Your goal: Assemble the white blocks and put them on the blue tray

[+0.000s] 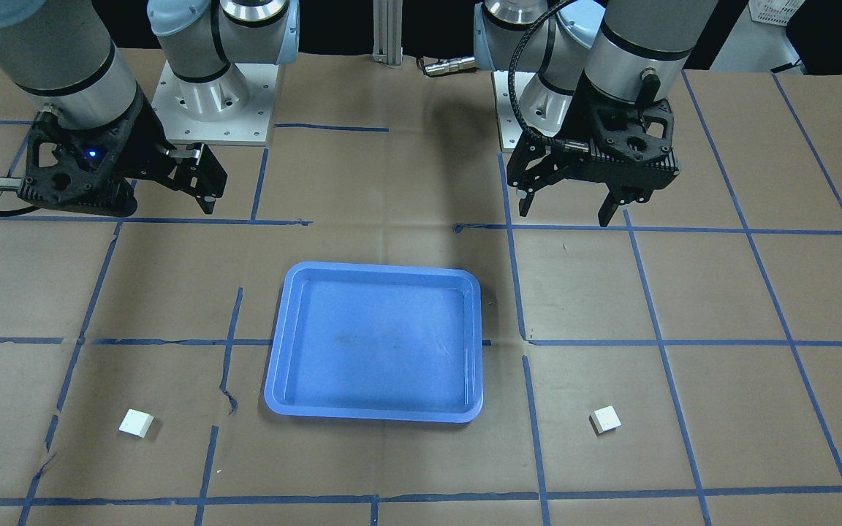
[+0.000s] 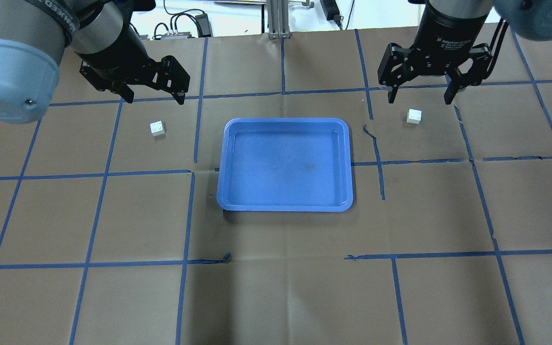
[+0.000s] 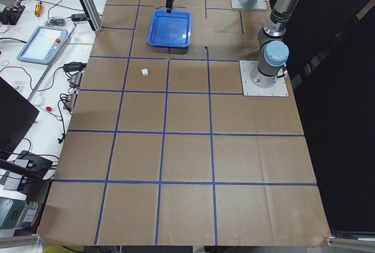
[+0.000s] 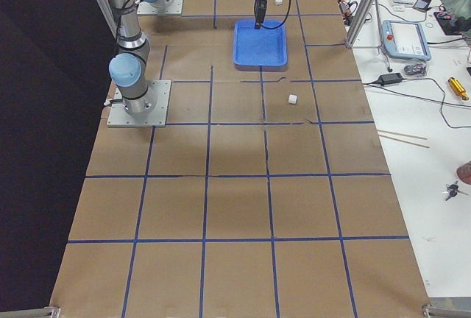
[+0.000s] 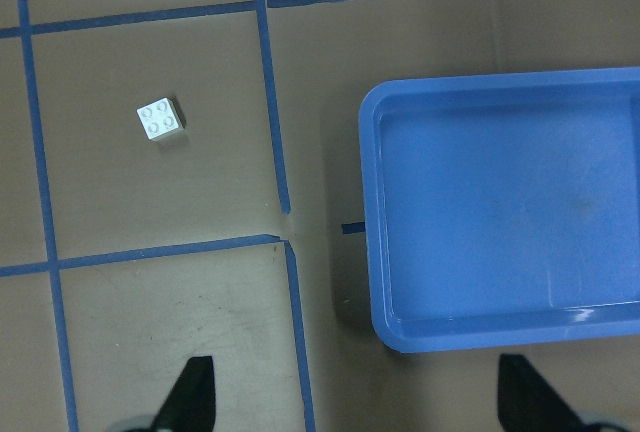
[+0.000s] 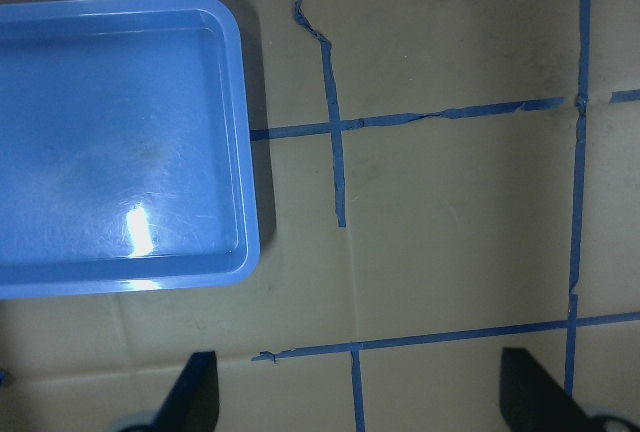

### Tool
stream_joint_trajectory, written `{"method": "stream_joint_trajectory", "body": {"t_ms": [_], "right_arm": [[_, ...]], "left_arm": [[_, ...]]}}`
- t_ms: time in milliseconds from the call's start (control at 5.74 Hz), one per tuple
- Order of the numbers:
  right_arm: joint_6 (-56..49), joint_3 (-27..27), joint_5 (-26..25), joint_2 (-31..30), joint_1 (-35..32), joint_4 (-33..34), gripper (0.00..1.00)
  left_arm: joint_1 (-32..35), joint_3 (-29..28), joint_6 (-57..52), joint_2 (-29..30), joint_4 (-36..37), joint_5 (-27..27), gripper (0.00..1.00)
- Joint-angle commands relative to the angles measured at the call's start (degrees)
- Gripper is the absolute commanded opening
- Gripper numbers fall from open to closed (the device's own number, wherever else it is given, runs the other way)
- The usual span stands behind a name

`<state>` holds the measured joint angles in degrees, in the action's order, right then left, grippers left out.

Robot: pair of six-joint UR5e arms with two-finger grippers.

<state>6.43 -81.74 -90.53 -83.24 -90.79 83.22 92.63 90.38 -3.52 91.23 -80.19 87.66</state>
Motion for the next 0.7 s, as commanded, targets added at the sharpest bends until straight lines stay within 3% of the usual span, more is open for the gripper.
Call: {"method": "stream_joint_trajectory", "body": {"t_ms": [0, 523], "right_arm": [[0.51, -0.6, 0.18, -0.34, -0.09, 0.45, 1.0], [0.34, -0.79, 0.01, -1.05, -0.26, -0.43, 1.0]], "left_arm": [[-0.08, -0.03, 0.0, 0.09, 0.12, -0.29, 0.99], [-0.52, -0.03, -2.78, 0.09, 0.21, -0.21, 0.99]]}}
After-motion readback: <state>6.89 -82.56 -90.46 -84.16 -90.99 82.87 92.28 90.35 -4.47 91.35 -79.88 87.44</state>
